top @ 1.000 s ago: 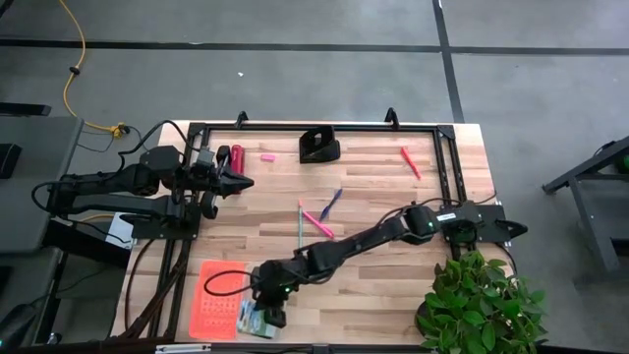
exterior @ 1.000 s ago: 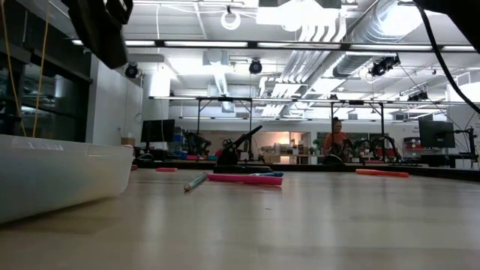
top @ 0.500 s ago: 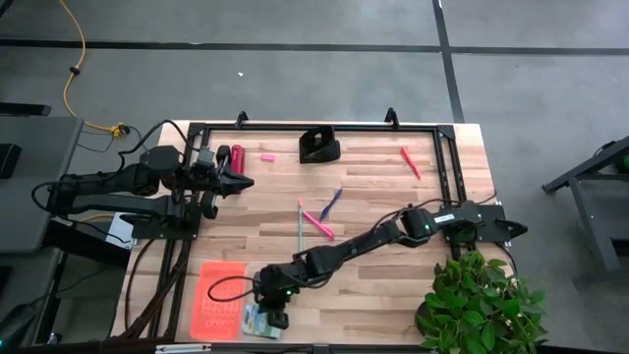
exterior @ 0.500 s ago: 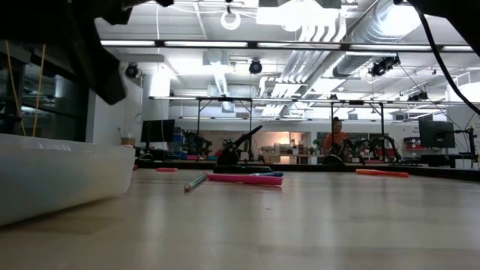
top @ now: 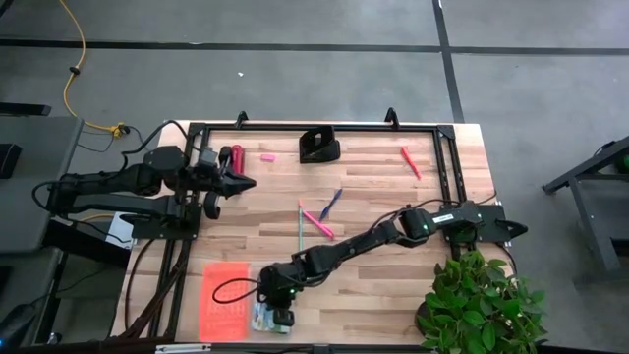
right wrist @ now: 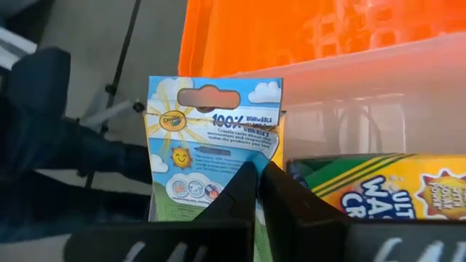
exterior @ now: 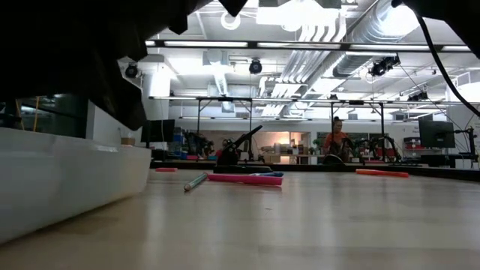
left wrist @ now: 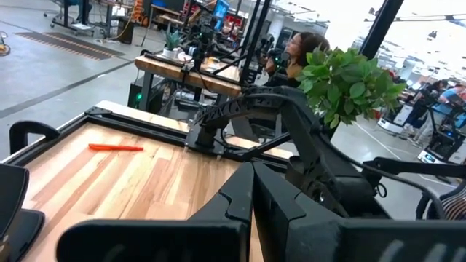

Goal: Pack school essentials
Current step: Put the crayon box into the supply box, then put the orange pen into the supply box

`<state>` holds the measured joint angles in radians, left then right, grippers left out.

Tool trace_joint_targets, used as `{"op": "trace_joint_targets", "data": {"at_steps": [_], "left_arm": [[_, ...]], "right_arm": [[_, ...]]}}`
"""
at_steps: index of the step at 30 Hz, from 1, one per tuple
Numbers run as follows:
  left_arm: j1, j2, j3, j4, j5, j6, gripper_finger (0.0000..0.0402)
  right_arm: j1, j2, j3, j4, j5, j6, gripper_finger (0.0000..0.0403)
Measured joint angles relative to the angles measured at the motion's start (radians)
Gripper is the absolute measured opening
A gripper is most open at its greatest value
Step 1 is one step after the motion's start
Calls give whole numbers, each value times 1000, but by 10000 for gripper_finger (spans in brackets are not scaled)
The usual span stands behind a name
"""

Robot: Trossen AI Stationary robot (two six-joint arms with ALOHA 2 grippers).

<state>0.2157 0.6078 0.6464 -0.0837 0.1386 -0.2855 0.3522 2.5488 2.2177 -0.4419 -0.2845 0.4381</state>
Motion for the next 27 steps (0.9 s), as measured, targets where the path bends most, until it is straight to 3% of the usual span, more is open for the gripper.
{"op": "trace_joint_targets", "data": {"at_steps": [13, 20, 27], "left_arm": [[0, 24, 0, 1, 0, 8, 0], [0, 24, 0, 2, 0, 8, 0], [0, 23, 0, 2, 0, 8, 0]], "right_arm": [[2, 0, 0, -29, -8, -28, 26], [1, -4, 0, -40, -22, -34, 113], [-17, -85, 0, -141, 12, -156, 193]]}}
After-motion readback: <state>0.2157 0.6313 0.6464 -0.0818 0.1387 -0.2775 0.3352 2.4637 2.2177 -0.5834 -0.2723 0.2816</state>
